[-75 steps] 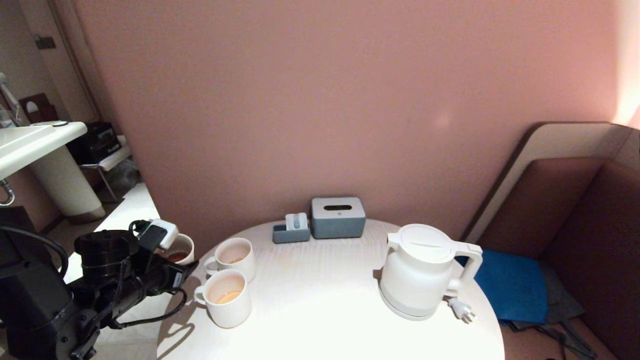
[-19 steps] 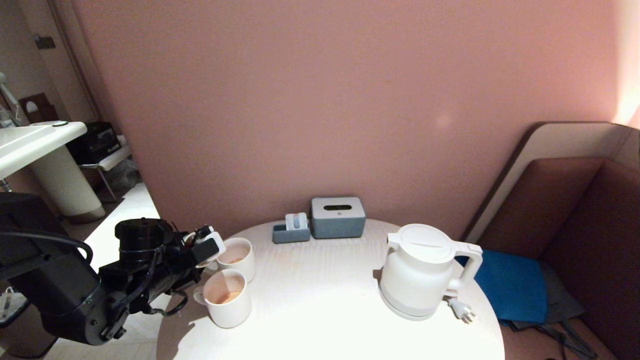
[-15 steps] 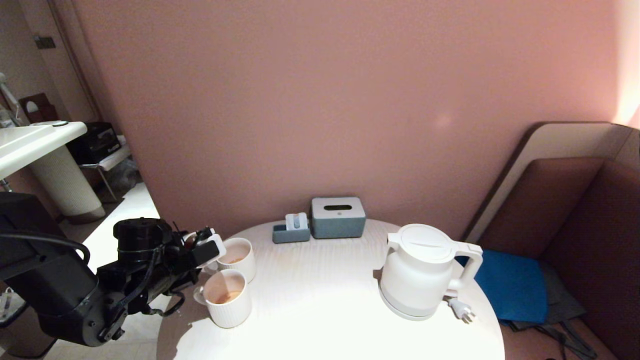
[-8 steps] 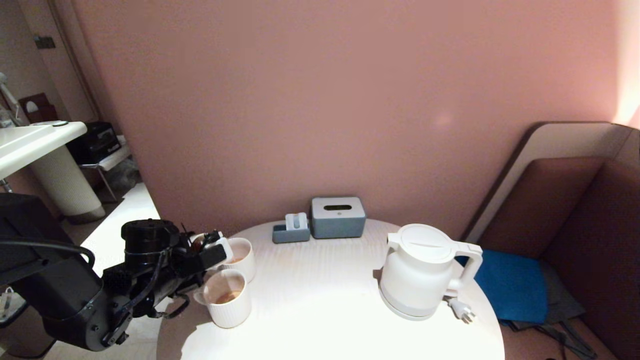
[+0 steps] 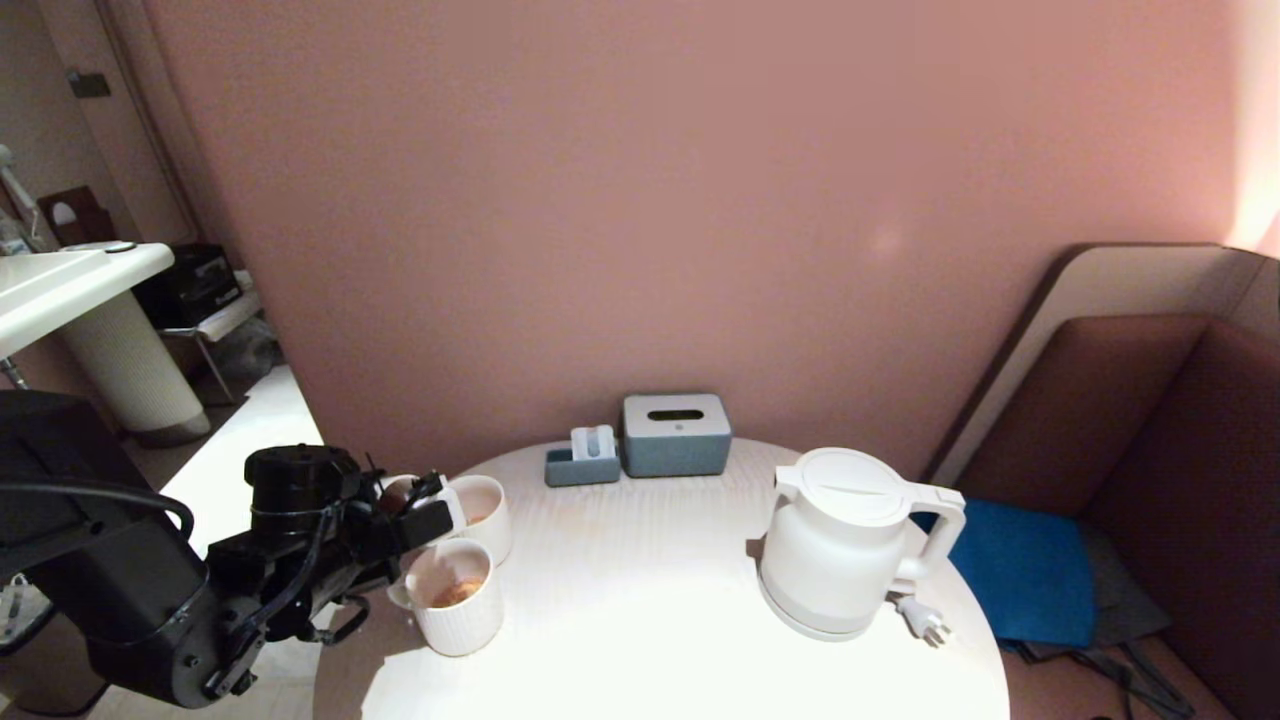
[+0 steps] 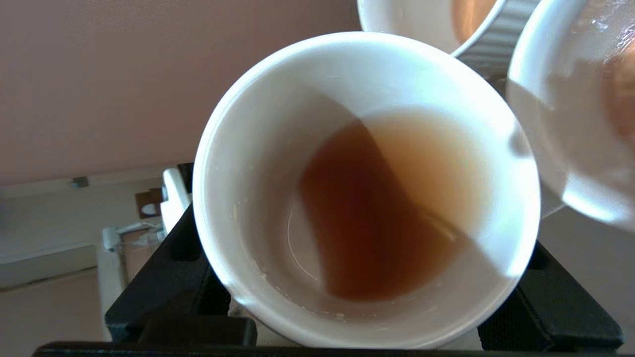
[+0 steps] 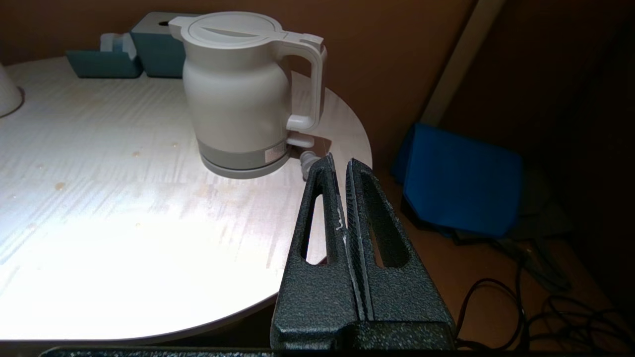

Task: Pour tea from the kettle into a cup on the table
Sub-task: Pour water into another cup

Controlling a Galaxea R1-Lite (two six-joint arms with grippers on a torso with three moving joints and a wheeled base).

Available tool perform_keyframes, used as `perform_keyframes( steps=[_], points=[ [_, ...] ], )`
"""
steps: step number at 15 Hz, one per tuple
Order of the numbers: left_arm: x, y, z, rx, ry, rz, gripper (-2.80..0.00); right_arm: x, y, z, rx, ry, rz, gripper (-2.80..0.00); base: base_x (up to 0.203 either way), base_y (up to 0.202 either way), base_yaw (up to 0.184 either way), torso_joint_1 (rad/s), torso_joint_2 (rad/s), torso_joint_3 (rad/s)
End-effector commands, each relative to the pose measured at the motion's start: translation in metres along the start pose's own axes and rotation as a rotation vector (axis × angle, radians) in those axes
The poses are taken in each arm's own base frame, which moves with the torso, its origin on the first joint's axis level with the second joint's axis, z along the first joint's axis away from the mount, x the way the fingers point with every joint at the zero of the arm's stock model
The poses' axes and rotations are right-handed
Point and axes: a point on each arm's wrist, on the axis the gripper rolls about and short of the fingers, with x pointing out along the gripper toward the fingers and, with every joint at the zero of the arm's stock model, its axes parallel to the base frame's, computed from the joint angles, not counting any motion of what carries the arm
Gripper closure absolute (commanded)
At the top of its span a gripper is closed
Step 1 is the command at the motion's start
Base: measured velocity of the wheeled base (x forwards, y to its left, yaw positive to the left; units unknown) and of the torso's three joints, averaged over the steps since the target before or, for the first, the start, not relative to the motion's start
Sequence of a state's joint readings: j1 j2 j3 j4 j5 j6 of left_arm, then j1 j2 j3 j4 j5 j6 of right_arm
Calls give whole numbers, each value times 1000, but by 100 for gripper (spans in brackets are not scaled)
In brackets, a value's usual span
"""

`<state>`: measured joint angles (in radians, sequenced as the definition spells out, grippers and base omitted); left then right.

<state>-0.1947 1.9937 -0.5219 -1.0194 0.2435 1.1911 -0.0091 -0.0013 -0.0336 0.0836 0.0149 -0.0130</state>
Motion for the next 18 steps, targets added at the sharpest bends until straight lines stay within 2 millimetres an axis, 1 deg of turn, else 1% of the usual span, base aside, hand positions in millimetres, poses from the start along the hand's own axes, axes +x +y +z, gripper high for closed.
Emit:
perform_keyframes(
  steps=[1,8,15,18],
  points=[
    [2,0,0,21,15,9,0,0,0,0,-1,2,0,0,0,0,0,0,0,0],
    [6,7,5,86,14,55,0,0,0,0,-1,2,0,0,0,0,0,0,0,0],
    [2,8,15,126,4,73,0,0,0,0,-1,2,0,0,0,0,0,0,0,0],
    [2,9,17,141,2,82,0,0,0,0,-1,2,0,0,0,0,0,0,0,0]
  ],
)
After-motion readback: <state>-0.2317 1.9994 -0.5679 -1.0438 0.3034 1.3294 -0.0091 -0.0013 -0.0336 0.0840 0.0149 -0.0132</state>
